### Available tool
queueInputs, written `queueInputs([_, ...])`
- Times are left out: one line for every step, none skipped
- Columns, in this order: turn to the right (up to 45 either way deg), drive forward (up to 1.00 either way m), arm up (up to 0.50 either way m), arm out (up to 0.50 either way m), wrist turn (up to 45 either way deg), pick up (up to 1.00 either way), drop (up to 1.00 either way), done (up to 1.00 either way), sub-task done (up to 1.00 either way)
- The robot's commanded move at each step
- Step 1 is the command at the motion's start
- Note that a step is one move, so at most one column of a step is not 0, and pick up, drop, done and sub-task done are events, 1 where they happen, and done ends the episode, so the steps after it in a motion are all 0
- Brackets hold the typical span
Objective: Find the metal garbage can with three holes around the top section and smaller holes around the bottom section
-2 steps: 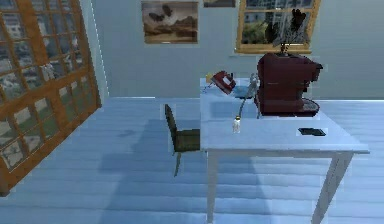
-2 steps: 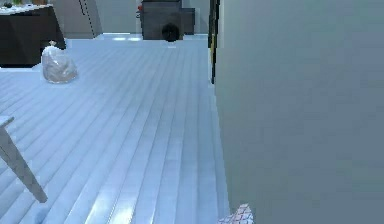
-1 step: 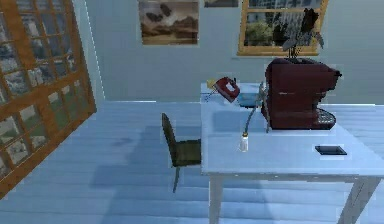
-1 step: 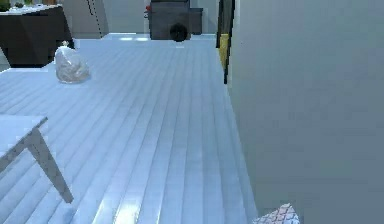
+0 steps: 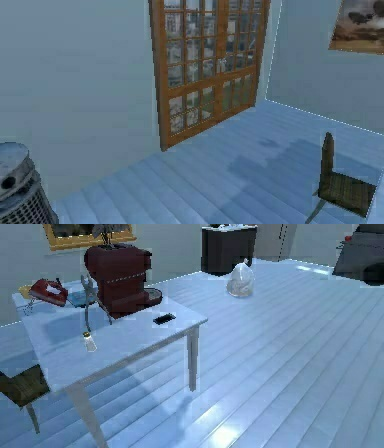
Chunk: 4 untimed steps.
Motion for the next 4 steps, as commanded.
queueInputs([-6.0, 0.0, 0.0, 0.0, 0.0, 0.0, 0.0, 0.0, 0.0])
queueInputs([0.0, 0.95, 0.0, 0.0, 0.0, 0.0, 0.0, 0.0, 0.0])
queueInputs([-45.0, 0.0, 0.0, 0.0, 0.0, 0.0, 0.0, 0.0, 0.0])
queueInputs([-39.0, 0.0, 0.0, 0.0, 0.0, 0.0, 0.0, 0.0, 0.0])
